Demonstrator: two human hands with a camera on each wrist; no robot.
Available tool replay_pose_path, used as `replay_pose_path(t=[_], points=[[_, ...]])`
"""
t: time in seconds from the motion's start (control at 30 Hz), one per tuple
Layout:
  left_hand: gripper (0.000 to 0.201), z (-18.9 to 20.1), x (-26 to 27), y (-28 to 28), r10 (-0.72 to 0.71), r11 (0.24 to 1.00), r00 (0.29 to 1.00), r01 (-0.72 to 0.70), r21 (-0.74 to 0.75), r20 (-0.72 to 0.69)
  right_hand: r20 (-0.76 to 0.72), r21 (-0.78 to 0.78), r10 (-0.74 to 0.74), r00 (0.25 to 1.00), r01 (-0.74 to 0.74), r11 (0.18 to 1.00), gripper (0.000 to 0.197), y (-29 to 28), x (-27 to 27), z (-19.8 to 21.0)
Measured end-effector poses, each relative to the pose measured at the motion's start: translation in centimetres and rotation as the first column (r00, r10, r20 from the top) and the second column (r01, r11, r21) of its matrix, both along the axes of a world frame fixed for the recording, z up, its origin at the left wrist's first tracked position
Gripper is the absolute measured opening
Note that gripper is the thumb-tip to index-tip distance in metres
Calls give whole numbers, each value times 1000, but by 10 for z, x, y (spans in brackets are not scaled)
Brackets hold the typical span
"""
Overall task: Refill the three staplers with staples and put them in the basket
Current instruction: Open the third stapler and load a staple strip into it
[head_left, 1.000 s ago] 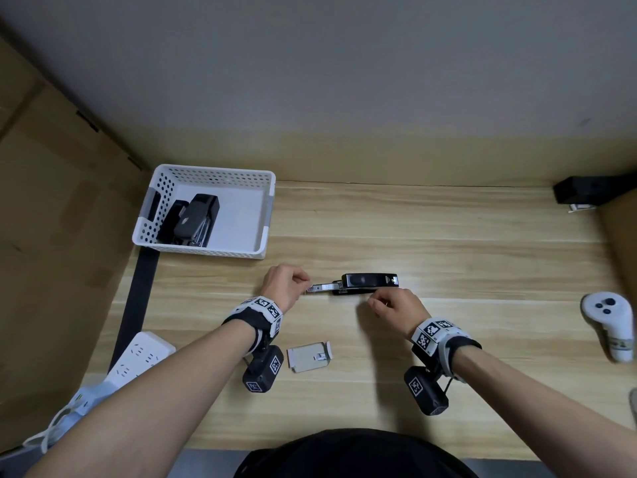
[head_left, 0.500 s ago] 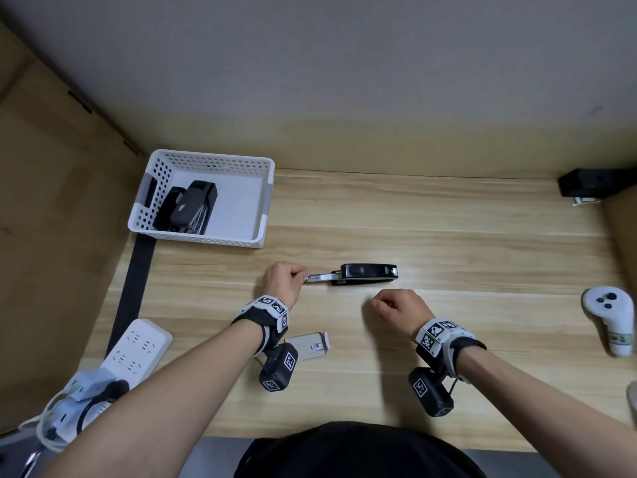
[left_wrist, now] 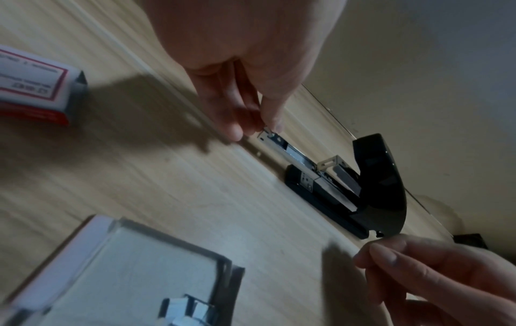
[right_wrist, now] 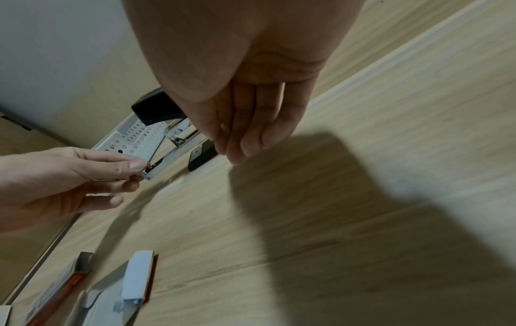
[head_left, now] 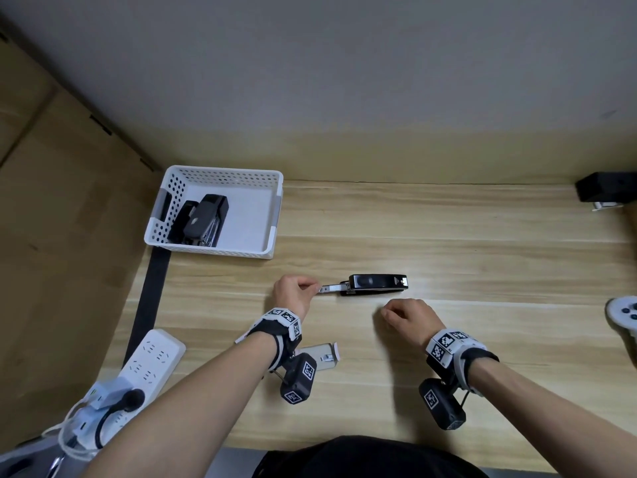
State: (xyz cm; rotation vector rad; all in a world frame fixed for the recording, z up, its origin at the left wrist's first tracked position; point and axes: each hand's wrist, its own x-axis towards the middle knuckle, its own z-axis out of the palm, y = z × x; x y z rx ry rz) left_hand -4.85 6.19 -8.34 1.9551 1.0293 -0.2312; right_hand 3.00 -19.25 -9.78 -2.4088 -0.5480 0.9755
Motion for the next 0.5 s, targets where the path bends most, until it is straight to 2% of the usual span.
replay_pose_path(t=[0.33,0.5], points=[[10,-8,4,9,11,991,1000,-12,-135,-9,-10,3,-28,1000,28,1000,30,-8,-3,-2],[4,-5,7,10,-8,996,999,5,-84,-37,-16,-13,-25,1000,25,1000,27,-9,-3,-2]])
